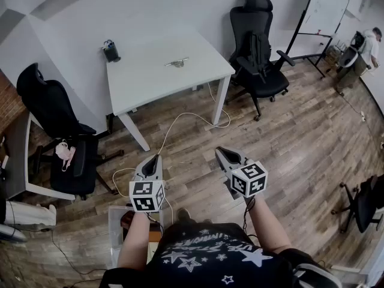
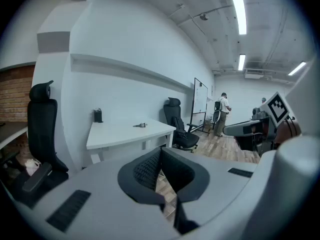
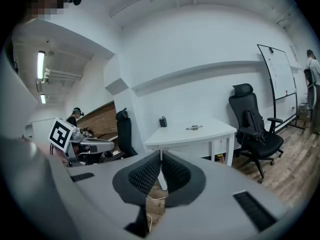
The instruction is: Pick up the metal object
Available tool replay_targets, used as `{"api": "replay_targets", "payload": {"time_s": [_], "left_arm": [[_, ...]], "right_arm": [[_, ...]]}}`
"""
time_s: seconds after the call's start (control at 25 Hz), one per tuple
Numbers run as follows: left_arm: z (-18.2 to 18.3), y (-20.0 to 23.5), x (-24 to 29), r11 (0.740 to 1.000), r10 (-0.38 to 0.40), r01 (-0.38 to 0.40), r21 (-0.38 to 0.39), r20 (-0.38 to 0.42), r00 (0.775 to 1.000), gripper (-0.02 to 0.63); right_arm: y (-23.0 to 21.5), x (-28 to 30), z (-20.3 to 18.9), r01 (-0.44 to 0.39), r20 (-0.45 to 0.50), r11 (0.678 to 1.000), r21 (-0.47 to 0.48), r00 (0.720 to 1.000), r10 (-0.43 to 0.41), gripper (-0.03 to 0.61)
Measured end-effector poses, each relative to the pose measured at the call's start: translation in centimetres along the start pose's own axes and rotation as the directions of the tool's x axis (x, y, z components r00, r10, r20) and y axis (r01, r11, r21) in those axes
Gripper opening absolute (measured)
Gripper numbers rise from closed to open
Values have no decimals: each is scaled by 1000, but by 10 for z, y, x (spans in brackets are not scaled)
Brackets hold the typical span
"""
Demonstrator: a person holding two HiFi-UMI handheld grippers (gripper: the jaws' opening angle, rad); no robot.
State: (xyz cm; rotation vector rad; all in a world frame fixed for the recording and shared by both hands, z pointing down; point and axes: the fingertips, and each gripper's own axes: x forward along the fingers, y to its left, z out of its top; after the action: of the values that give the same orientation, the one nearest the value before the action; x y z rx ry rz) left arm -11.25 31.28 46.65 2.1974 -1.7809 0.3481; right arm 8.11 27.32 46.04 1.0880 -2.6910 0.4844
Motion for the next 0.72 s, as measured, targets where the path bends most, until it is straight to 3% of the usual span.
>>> {"api": "replay_targets", "payload": {"time_s": [0.44,0.72], "left_arm": [[-5,10,4,999,-33,34,12,-14,999,20],[-12,28,8,998,-57,57,-5,-20,998,20]], "right_arm": [[10,14,-4,11,-15,1000,-3,1000,-11,48],[9,28,-11,54,6,997,49,999,-54,49]]}}
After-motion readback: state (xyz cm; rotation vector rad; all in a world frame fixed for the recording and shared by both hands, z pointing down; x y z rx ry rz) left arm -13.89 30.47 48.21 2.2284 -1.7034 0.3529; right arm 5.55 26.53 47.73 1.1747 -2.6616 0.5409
